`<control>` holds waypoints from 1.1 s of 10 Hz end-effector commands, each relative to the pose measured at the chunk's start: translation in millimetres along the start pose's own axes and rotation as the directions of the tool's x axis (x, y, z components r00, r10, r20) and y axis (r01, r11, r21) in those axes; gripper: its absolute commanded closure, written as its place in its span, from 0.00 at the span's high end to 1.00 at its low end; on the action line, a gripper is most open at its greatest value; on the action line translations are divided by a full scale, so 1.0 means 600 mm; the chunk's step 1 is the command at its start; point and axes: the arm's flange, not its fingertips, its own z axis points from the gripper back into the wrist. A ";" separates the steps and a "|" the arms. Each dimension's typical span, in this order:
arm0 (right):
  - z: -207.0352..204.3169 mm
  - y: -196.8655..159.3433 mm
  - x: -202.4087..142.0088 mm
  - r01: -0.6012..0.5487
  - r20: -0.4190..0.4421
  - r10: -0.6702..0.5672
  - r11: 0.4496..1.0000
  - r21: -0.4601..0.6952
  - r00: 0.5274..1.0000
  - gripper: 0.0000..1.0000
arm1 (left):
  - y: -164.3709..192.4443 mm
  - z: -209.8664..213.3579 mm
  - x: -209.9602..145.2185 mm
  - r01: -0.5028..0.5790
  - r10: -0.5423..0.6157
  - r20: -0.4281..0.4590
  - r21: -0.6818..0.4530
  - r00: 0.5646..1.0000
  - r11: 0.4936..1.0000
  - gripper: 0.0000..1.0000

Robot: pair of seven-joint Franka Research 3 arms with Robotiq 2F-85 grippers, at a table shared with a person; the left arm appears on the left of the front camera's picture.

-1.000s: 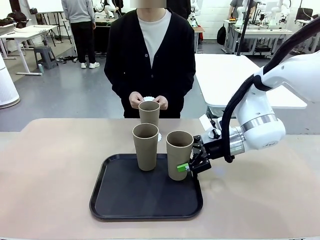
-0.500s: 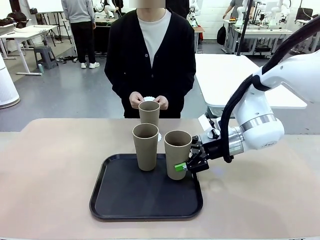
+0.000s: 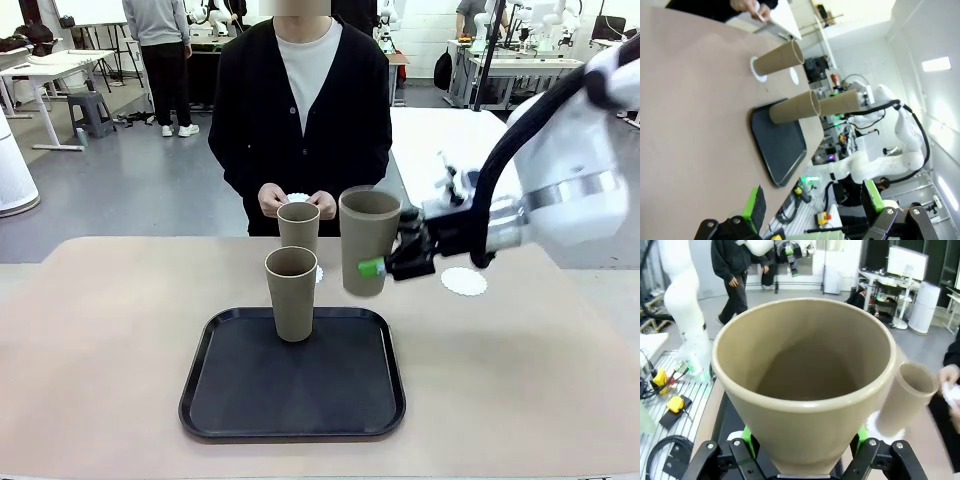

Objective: Place coasters on the table and set cups on them.
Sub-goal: Take one Reusable plastic cup from the Flat Tray and place it on a coaster set by the human.

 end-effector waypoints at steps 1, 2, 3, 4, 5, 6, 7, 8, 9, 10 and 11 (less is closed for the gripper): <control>0.022 0.018 0.050 0.010 -0.039 -0.012 0.998 -0.063 0.999 0.00 | -0.002 0.001 -0.003 -0.003 0.003 0.000 0.004 1.000 1.000 1.00; 0.027 0.015 0.068 0.016 -0.050 -0.019 0.997 -0.069 0.999 0.00 | -0.002 0.001 -0.003 -0.003 0.003 0.000 0.004 1.000 1.000 1.00; 0.027 0.014 0.075 0.032 -0.073 -0.038 0.997 -0.072 0.997 0.00 | -0.002 0.001 -0.003 -0.003 0.003 0.000 0.004 1.000 1.000 1.00; 0.036 0.013 0.078 -0.015 -0.009 0.014 0.998 -0.065 1.000 0.00 | -0.002 0.001 -0.003 -0.003 0.003 0.000 0.004 1.000 1.000 1.00; 0.036 0.013 0.078 -0.015 -0.009 0.014 0.998 -0.065 1.000 0.00 | -0.002 0.001 -0.003 -0.003 0.003 0.000 0.004 1.000 1.000 1.00; 0.036 0.013 0.078 -0.015 -0.009 0.014 0.998 -0.065 1.000 0.00 | -0.002 0.001 -0.003 -0.003 0.003 0.000 0.004 1.000 1.000 1.00; 0.036 0.013 0.078 -0.015 -0.009 0.014 0.998 -0.065 1.000 0.00 | -0.002 0.001 -0.003 -0.003 0.003 0.000 0.004 1.000 1.000 1.00; 0.036 0.013 0.078 -0.015 -0.009 0.014 0.998 -0.065 1.000 0.00 | -0.002 0.001 -0.003 -0.003 0.003 0.000 0.004 1.000 1.000 1.00; 0.036 0.013 0.078 -0.015 -0.009 0.014 0.998 -0.065 1.000 0.00 | -0.002 0.001 -0.003 -0.003 0.003 0.000 0.004 1.000 1.000 1.00; 0.036 0.015 0.082 -0.002 -0.026 0.000 0.998 -0.069 1.000 0.83 | -0.002 0.001 -0.003 -0.003 0.003 0.000 0.004 1.000 1.000 1.00; 0.082 -0.024 0.071 0.019 -0.029 -0.022 0.995 -0.098 0.999 0.83 | -0.002 0.001 -0.003 -0.003 0.003 0.000 0.004 1.000 1.000 1.00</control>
